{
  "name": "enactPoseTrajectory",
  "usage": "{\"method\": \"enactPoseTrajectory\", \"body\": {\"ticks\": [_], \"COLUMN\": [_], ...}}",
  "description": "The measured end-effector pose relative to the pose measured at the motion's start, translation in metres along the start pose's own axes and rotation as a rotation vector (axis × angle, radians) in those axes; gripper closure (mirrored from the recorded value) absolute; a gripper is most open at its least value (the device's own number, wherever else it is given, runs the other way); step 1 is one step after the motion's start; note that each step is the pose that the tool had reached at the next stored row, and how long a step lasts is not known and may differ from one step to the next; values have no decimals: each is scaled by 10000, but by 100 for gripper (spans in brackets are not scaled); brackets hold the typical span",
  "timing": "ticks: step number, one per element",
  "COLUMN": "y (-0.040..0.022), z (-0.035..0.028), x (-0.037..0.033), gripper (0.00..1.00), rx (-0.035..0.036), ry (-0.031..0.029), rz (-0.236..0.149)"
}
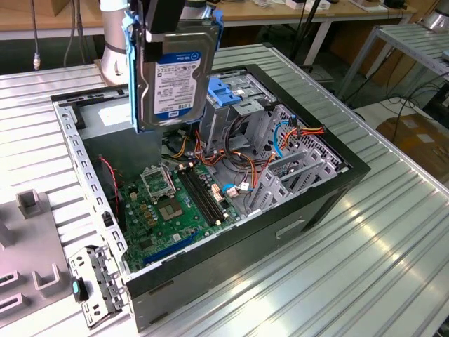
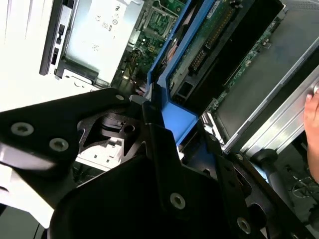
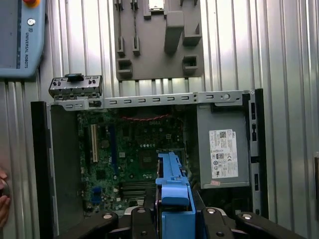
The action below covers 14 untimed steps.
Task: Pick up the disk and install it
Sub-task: 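Insert the disk into the insertion slot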
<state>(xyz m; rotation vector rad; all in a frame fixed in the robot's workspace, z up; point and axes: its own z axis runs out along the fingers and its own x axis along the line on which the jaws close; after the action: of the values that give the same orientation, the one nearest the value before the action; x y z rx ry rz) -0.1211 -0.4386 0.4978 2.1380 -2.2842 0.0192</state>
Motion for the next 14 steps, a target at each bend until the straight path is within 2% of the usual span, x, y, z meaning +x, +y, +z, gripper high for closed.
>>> {"method": "enactPoseTrajectory", "body": {"ticks": [5, 6, 8, 9, 12, 13, 14], "y": [-41, -46, -68, -77, -112, -138, -190], "z": [5, 7, 10, 13, 15, 17, 19], "x": [113, 148, 276, 318, 401, 427, 448], "gripper": [63, 63, 63, 63, 63, 63, 63], "rx": [0, 0, -1, 0, -1, 0, -1], "ry": [0, 0, 2, 0, 1, 0, 0], "rz": [0, 0, 0, 0, 0, 1, 0]}}
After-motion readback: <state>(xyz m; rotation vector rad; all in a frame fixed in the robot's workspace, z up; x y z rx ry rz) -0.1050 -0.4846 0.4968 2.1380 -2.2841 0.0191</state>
